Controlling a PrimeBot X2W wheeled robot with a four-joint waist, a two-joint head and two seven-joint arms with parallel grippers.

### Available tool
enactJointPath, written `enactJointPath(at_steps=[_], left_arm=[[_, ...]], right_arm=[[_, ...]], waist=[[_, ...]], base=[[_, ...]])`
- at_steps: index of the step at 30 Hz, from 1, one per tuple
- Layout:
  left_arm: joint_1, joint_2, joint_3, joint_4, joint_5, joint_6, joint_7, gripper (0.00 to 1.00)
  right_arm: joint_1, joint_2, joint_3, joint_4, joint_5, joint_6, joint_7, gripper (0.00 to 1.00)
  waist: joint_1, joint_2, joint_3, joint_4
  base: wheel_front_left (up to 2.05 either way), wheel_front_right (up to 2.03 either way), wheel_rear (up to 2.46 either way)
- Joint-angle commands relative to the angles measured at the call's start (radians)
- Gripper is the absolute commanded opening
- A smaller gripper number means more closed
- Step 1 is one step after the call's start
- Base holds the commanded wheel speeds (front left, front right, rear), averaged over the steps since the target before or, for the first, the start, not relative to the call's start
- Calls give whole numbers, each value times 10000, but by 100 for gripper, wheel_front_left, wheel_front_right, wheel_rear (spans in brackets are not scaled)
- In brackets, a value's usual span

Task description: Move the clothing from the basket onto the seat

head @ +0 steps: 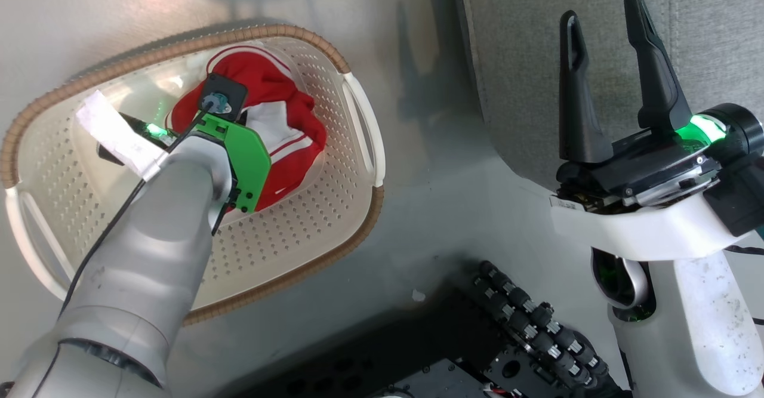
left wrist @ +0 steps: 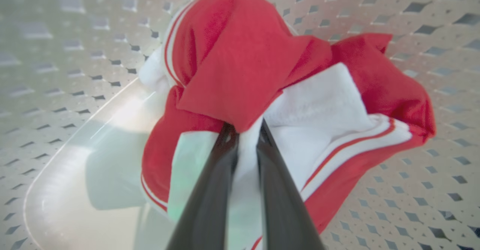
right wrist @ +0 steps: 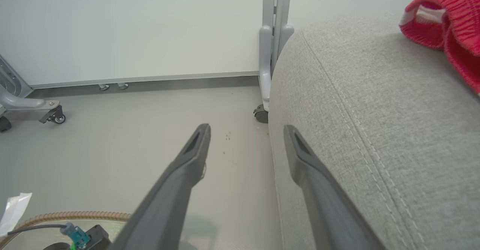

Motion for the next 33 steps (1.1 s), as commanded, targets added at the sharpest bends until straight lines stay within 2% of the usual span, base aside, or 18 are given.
enactJointPath(at_steps=[1,10,15,22,28,33], left_arm=[[266,-38,49,-70,-93,-37,-254,0],[1107,-365,165,-762,-536,-196,-1746,0],[1629,-543,211,-1346,-861,-219,-2177,0],[2464,-578,473,-2637,-1233,3,-2502,0],[3296,-268,764,-4228,-1390,200,-2567,0],[4020,215,1079,-5997,-1385,463,-2575,0]], right_arm=[[7,-12,-33,79,-150,-14,-27,100],[545,-21,-258,695,-687,-14,-27,100],[895,-101,-351,1028,-945,-14,2,100],[1421,-206,-509,1122,-963,-14,250,100],[1902,-185,-593,1134,-816,-14,521,100],[2286,-157,-555,1099,-710,-14,786,100]], waist=[[0,0,-605,336],[0,0,-2337,1127],[0,0,-3372,1538],[0,0,-4806,1947],[0,0,-5902,2236],[0,0,-6644,2387]], base=[[0,0,0],[0,0,0],[0,0,0],[0,0,0],[0,0,0],[0,0,0]])
